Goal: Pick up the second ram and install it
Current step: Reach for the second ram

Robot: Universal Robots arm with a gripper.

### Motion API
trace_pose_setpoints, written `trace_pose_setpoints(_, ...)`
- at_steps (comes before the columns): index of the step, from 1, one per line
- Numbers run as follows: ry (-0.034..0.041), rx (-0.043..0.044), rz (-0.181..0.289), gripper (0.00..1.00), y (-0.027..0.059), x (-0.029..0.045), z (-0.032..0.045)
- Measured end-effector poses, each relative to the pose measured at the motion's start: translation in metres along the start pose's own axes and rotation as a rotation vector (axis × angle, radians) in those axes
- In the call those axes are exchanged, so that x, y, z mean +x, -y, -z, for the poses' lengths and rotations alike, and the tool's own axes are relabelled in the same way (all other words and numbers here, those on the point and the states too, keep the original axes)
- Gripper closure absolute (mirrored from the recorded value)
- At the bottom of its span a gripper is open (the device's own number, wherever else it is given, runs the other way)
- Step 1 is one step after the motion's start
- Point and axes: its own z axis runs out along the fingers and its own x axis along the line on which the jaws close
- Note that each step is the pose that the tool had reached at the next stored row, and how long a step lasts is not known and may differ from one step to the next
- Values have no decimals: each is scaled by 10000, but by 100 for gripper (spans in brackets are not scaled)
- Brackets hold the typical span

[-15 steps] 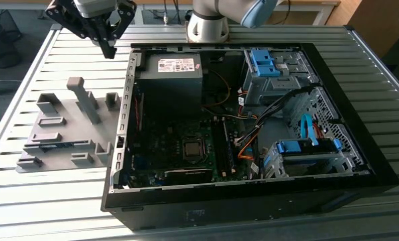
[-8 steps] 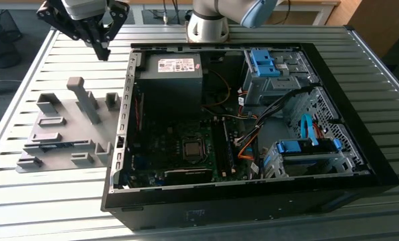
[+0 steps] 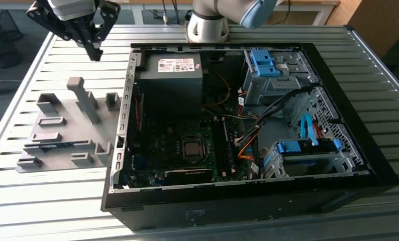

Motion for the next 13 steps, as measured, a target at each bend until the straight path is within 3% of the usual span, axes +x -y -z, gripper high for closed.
trace_pose_setpoints(13,1,-1,0,89,24,198,2)
